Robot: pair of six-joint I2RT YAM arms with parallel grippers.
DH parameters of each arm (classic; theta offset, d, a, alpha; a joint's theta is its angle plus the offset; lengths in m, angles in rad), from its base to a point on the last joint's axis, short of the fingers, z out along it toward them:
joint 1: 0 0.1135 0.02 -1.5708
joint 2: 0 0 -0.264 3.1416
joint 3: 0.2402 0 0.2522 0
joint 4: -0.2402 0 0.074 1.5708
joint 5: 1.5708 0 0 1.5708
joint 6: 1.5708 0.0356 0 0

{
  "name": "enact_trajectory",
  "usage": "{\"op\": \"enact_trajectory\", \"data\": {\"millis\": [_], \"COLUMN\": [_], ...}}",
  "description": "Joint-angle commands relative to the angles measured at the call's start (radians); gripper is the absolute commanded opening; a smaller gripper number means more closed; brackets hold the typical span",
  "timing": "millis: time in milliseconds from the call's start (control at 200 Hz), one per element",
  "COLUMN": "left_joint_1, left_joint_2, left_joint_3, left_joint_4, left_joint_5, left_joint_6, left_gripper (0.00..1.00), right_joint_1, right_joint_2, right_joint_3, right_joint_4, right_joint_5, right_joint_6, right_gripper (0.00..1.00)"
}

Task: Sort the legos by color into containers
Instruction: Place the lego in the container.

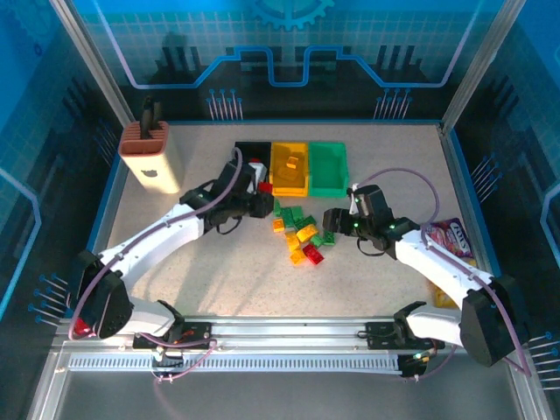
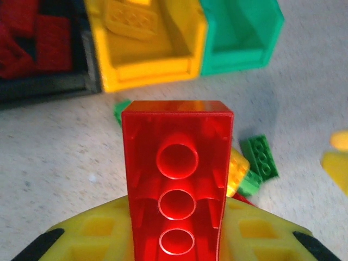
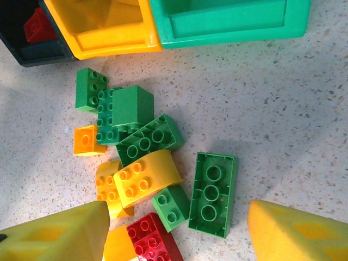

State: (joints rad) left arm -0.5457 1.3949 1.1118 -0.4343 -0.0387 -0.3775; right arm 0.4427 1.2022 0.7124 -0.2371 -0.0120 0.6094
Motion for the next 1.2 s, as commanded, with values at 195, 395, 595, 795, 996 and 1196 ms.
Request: {"op": "enact_trajectory", "data": {"millis": [195,395,595,795,996,1196], "left_joint_1": [0.196,0.236,0.253,0.257,0.203,0.028], "left_joint_2": [0.24,0.471,0.587,0.605,0.443,0.281], "left_joint_3": [0.282,0.479,0.599,0.653,0.552,0.365], "left_joint_4": [-0.061,-0.119,-0.134,-0.171,-0.138,-0.148], "left_joint_5": [-0.021,-0.024,-0.019,0.027,0.0,-0.138], "left_joint_6": [-0.034,-0.016,0.003,0.015,0.033,0.046], "left_gripper": [0.28,0.3,0.32,0.74,0.75,0.72], "right_joint_1": [0.011,0.021,0.021,0.021,0.021,0.021], "right_joint_2": [0.035,0.026,0.007,0.006,0.012,0.014], "right_joint_3": [0.0,0.003,0.008,0.025,0.041,0.053], "right_joint_4": [0.036,0.011,-0.02,-0.027,-0.026,-0.03], "right_joint_5": [-0.049,-0.042,-0.024,-0.032,-0.031,-0.005], "right_joint_6": [0.027,0.012,-0.005,-0.01,-0.012,-0.007], "right_gripper": [0.68,0.68,0.68,0.68,0.68,0.68]}}
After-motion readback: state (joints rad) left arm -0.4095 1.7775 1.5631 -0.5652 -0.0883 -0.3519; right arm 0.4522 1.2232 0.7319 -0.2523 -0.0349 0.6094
